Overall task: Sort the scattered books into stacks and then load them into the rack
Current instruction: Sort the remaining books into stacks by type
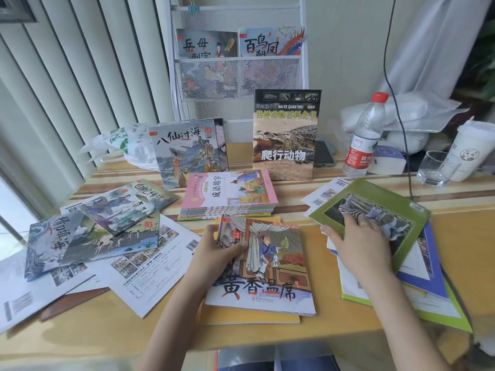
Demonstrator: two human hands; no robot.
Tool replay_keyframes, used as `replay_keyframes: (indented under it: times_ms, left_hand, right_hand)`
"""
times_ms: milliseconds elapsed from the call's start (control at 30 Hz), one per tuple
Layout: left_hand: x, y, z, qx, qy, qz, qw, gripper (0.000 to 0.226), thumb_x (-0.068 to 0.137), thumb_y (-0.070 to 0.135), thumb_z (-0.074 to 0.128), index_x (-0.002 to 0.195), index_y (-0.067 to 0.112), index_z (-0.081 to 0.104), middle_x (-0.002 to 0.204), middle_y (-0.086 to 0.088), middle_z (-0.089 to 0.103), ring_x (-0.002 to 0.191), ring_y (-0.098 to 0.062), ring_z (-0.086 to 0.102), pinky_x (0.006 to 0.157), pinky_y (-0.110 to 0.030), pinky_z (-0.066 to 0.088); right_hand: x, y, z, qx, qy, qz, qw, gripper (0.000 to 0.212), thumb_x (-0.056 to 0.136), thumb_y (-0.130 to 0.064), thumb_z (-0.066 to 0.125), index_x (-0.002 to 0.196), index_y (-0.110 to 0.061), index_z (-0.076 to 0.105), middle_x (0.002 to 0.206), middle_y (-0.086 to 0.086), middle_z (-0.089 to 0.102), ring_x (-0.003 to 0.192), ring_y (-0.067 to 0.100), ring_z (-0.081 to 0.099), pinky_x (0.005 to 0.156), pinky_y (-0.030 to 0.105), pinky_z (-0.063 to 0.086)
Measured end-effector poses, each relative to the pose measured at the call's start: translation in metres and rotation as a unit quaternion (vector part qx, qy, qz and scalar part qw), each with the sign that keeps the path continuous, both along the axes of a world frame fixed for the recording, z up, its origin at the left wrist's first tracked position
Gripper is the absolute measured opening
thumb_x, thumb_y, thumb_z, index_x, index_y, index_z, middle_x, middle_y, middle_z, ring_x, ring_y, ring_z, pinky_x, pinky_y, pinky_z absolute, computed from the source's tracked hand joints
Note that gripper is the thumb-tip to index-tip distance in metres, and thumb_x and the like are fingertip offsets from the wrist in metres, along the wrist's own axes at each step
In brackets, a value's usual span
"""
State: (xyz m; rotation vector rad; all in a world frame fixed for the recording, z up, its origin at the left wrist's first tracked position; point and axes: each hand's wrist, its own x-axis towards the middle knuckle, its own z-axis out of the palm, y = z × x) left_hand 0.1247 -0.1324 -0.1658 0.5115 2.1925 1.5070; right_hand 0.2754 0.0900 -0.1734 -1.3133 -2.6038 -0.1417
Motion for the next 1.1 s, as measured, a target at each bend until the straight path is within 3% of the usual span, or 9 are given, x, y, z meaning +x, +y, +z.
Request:
replay_keyframes:
  times_ms: [133,267,333,467,633,767,900,1033,1100]
  left_hand:
    - [0.0,-0.002,-0.001,0.017,0.002,0.001,1.0,0.046,0.077,0.029,0.077,0.108,0.021,0.045,0.091,0.004,0.069,0.082,-0.017,0.07,0.083,-0.041,0.055]
    - [0.001,-0.002,-0.001,0.029,-0.003,0.003,1.0,0.042,0.078,0.028,0.077,0.104,0.024,0.045,0.089,0.004,0.07,0.078,-0.016,0.071,0.08,-0.041,0.057]
    - [0.001,-0.003,-0.002,0.031,0.005,0.005,0.999,0.042,0.077,0.029,0.077,0.104,0.025,0.045,0.091,0.004,0.07,0.079,-0.016,0.07,0.08,-0.041,0.056]
    - [0.002,-0.001,-0.006,0.017,0.028,0.015,0.999,0.048,0.077,0.032,0.077,0.112,0.02,0.044,0.096,0.003,0.069,0.081,-0.014,0.069,0.078,-0.037,0.057]
    - [0.011,0.005,-0.004,-0.108,0.235,0.07,0.963,0.063,0.078,0.04,0.072,0.129,0.02,0.04,0.106,-0.003,0.064,0.103,-0.024,0.058,0.08,-0.035,0.048]
    - [0.009,0.016,0.014,-0.095,0.366,0.018,0.926,0.074,0.086,0.024,0.066,0.147,0.014,0.025,0.151,-0.006,0.032,0.142,-0.023,0.02,0.115,-0.033,0.02]
    - [0.01,0.063,0.051,0.007,0.393,-0.135,0.91,0.09,0.08,0.034,0.073,0.15,0.019,0.02,0.157,0.002,0.021,0.146,-0.013,0.009,0.12,-0.033,0.008]
    - [0.018,0.124,0.08,0.087,0.345,-0.204,0.912,0.079,0.073,0.041,0.077,0.139,0.036,0.035,0.151,0.009,0.032,0.143,-0.002,0.015,0.119,-0.044,-0.007]
    - [0.025,0.146,0.088,0.172,0.239,-0.23,0.928,0.045,0.078,0.03,0.075,0.119,0.031,0.056,0.134,0.002,0.056,0.123,0.0,0.049,0.113,-0.043,0.028]
  right_hand:
    - [-0.001,-0.011,0.013,0.047,0.014,0.018,0.999,0.053,0.097,-0.05,0.023,0.116,-0.011,0.053,0.092,0.013,0.068,0.085,0.03,0.066,0.059,0.033,0.042]
    - [0.003,-0.015,0.018,0.052,0.057,0.017,0.997,0.036,0.101,-0.031,0.033,0.105,-0.003,0.056,0.072,0.019,0.068,0.069,0.035,0.067,0.049,0.032,0.034]
    - [0.006,-0.017,0.019,0.04,0.058,0.017,0.997,0.022,0.098,-0.016,0.044,0.112,-0.005,0.056,0.075,0.02,0.068,0.07,0.036,0.067,0.052,0.035,0.042]
    - [0.011,-0.016,0.016,0.013,0.085,-0.01,0.996,0.05,0.089,-0.002,0.049,0.132,-0.027,0.053,0.09,0.015,0.07,0.079,0.034,0.065,0.059,0.032,0.045]
    - [0.012,-0.02,0.017,0.088,0.255,-0.025,0.963,0.04,0.081,0.006,0.063,0.107,-0.022,0.072,0.068,0.009,0.07,0.058,0.021,0.051,0.08,0.034,0.027]
    - [0.021,-0.025,0.043,0.202,0.329,-0.042,0.922,0.028,0.086,-0.007,0.06,0.097,-0.03,0.072,0.095,-0.001,0.069,0.107,0.025,0.047,0.108,0.05,0.002]
    - [0.03,-0.028,0.089,0.256,0.328,-0.013,0.909,0.018,0.09,-0.017,0.054,0.1,-0.028,0.066,0.102,-0.001,0.063,0.11,0.028,0.04,0.103,0.072,0.007]
    - [0.033,-0.023,0.129,0.286,0.33,0.083,0.896,0.017,0.086,-0.025,0.061,0.103,-0.023,0.067,0.102,0.003,0.062,0.108,0.027,0.038,0.106,0.068,0.007]
    - [0.028,-0.017,0.142,0.278,0.347,0.106,0.89,0.024,0.083,-0.029,0.059,0.105,-0.022,0.065,0.106,0.005,0.061,0.11,0.026,0.036,0.108,0.066,0.008]
